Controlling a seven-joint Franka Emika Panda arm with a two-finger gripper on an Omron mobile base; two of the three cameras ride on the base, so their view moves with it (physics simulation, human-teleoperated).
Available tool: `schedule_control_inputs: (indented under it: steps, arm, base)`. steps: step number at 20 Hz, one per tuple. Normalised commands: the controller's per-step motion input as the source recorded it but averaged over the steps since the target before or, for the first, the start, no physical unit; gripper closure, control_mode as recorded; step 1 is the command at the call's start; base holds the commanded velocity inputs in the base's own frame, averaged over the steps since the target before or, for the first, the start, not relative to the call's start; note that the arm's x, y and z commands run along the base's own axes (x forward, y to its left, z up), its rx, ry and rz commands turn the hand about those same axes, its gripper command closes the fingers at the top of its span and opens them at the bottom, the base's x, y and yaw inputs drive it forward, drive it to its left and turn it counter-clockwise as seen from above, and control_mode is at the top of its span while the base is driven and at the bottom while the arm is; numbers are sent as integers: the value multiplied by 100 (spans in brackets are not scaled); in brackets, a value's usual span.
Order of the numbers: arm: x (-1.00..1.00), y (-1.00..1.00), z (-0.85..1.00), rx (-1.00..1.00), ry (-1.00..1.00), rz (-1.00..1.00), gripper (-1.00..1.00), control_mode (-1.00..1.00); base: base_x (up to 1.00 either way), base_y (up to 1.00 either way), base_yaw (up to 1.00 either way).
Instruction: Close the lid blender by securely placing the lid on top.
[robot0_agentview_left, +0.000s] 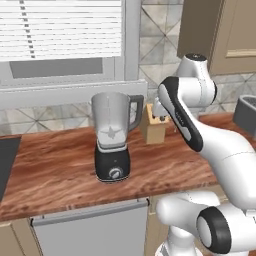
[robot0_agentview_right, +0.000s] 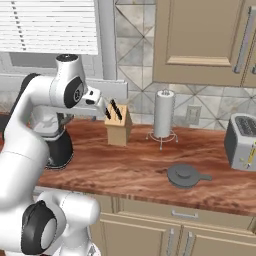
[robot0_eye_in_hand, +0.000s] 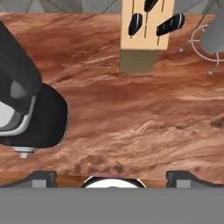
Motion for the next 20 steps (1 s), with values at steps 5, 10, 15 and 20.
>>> schedule_control_inputs:
  steps: [5, 10, 15, 20]
  arm:
    - [0, 0, 0, 0, 0, 0, -100, 100]
    - [0, 0, 0, 0, 0, 0, -100, 100]
    - [0, 0, 0, 0, 0, 0, -100, 100]
    - [0, 0, 0, 0, 0, 0, -100, 100]
  base:
    - [48, -47, 0]
    - [26, -46, 0]
    - [5, -38, 0]
    - [0, -13, 0]
